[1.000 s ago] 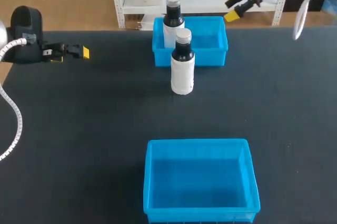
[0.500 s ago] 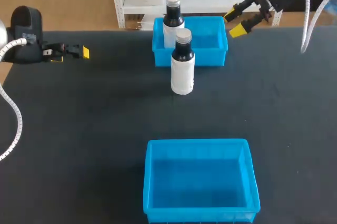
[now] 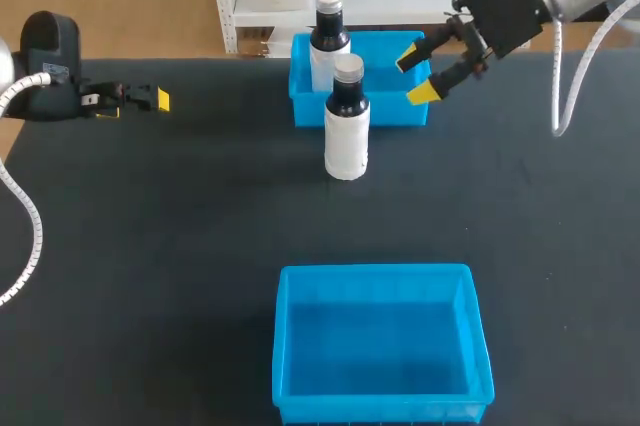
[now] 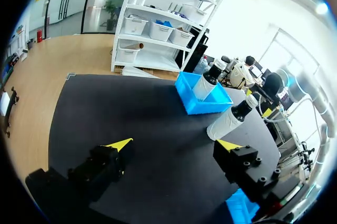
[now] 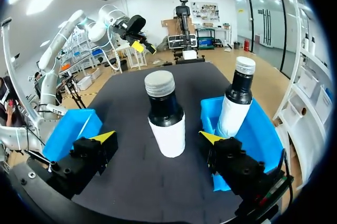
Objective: Pick up the bottle, and place it in the far bin if it is heavy, or in the near bin if it is light.
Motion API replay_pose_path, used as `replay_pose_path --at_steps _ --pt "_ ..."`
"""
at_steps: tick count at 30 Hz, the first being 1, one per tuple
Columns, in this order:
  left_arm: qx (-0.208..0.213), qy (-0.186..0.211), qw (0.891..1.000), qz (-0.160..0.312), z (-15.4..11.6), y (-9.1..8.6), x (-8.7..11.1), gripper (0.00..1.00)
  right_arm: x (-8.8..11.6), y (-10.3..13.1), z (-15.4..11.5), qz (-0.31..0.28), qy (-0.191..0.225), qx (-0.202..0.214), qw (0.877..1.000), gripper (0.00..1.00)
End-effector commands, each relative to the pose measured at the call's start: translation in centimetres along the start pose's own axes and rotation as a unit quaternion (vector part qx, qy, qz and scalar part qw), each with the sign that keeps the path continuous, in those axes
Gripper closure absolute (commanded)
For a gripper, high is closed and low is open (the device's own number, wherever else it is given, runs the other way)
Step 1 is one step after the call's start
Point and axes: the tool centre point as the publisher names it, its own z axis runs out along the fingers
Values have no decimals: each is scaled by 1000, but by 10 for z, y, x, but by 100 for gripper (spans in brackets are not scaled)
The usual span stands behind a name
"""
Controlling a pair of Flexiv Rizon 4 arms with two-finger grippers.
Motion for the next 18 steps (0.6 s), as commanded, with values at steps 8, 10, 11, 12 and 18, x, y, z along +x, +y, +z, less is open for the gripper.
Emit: replay_pose_path --at_steps 8,10,11,12,18 --pt "0 0 1000 0 0 0 0 0 -13 7 22 -9 -19 150 988 0" --pt "0 0 1000 0 0 0 0 0 -15 6 27 -12 -21 143 989 0" --pt "0 0 1000 0 0 0 0 0 -16 6 28 -13 -22 140 990 0" --pt "0 0 1000 0 0 0 0 0 -17 6 30 -14 -22 138 990 0" --pt "0 0 1000 0 0 0 0 0 -24 9 43 -22 -27 117 993 0"
